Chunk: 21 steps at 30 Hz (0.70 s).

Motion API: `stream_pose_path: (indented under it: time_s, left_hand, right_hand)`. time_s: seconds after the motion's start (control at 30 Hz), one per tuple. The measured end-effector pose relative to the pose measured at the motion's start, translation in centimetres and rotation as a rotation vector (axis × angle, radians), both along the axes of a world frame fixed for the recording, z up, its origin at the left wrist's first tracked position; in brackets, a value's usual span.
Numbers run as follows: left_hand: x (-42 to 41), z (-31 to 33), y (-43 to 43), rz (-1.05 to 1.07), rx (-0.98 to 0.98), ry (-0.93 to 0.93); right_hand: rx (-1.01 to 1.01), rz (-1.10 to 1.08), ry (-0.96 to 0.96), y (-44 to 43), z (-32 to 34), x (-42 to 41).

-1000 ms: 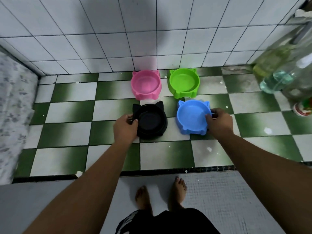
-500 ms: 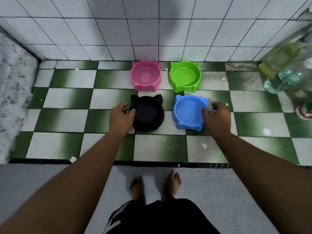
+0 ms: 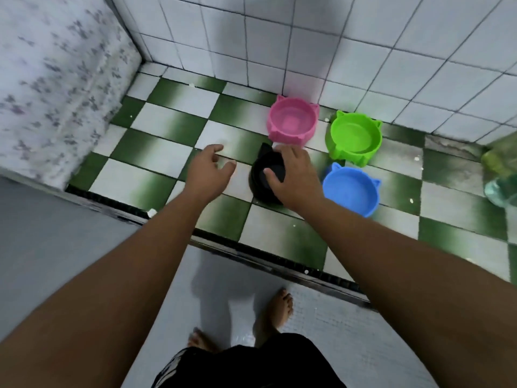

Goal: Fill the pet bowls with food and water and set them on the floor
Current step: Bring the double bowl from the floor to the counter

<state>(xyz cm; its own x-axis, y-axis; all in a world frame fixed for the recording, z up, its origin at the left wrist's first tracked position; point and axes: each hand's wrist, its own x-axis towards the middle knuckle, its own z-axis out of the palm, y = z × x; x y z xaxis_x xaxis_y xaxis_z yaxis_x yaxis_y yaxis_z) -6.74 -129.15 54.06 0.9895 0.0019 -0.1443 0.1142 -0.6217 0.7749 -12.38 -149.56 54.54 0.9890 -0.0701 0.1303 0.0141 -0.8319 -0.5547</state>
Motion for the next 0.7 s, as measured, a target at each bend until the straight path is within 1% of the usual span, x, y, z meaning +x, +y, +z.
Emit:
stream_pose_path:
  time_s: [0.1,0.27,0.5,0.6,0.7]
  left_hand:
    - [-1.1,1.3,4.6,0.069,-0.005,-0.046]
    - [-4.9,2.4,15.3,0.217,-0.047,-0.050]
    - [-13.3,3.6,32.9,0.403,-0.091,-0.055]
    - [-16.8,4.0,40.3,0.503,-0.109,-0.048]
    - [-19.8,4.2,46.8,0.606,-0.087,-0.056]
  right_hand:
    - [0.019,0.087,0.026,3.9,0.4,0.2]
    - [0.026,0.218,0.034,12.8,1.8,0.0]
    - [0.054,0.347,-0.042,31.0,3.5,-2.7]
    - [0.072,0.460,-0.034,39.1,4.0,-3.9]
    - [0.100,0.565,-0.012,45.8,4.3,-4.9]
